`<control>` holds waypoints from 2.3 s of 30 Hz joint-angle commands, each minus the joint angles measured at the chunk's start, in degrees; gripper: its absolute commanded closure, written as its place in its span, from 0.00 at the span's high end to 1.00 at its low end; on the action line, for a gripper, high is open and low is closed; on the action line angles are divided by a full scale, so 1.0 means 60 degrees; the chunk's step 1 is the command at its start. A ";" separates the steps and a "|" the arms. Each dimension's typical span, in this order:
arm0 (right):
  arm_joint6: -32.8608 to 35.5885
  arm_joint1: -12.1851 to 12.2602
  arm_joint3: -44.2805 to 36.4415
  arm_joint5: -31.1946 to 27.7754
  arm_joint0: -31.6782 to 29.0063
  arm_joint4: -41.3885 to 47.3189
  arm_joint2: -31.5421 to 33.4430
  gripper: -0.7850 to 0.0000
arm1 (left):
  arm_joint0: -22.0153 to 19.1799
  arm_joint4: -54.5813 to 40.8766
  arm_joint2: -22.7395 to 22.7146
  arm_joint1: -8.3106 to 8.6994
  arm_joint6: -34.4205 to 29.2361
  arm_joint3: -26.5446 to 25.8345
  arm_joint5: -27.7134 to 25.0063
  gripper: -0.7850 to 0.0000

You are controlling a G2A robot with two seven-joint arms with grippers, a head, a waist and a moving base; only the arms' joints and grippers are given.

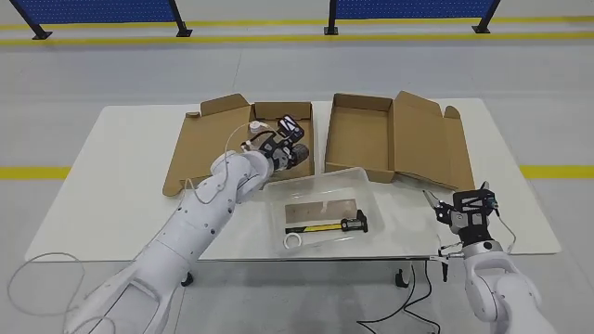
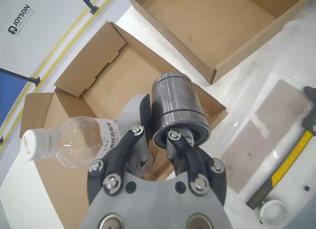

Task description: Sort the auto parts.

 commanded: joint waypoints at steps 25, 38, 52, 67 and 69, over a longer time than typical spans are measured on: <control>0.0000 0.0000 0.0000 0.0000 0.0000 0.0000 0.0000 1.00 | -0.0783 0.0340 0.0739 -0.0796 0.0118 0.2170 0.0017 0.16; 0.0000 0.0000 0.0000 0.0000 0.0000 0.0000 0.0000 1.00 | -0.0882 0.0356 0.0578 -0.0963 0.0547 0.2318 0.0082 0.31; 0.0000 0.0000 0.0000 0.0000 0.0000 0.0000 0.0000 1.00 | 0.0460 0.0565 -0.1030 -0.0345 0.1717 -0.0513 0.0087 1.00; 0.0000 0.0000 0.0000 0.0000 0.0000 0.0000 0.0000 1.00 | 0.4517 0.1211 -0.4403 0.0637 0.1686 -0.5827 0.0567 1.00; 0.0000 0.0000 0.0000 0.0000 0.0000 0.0000 0.0000 1.00 | 0.5054 0.1191 -0.4700 0.0683 0.1814 -0.6293 0.0815 1.00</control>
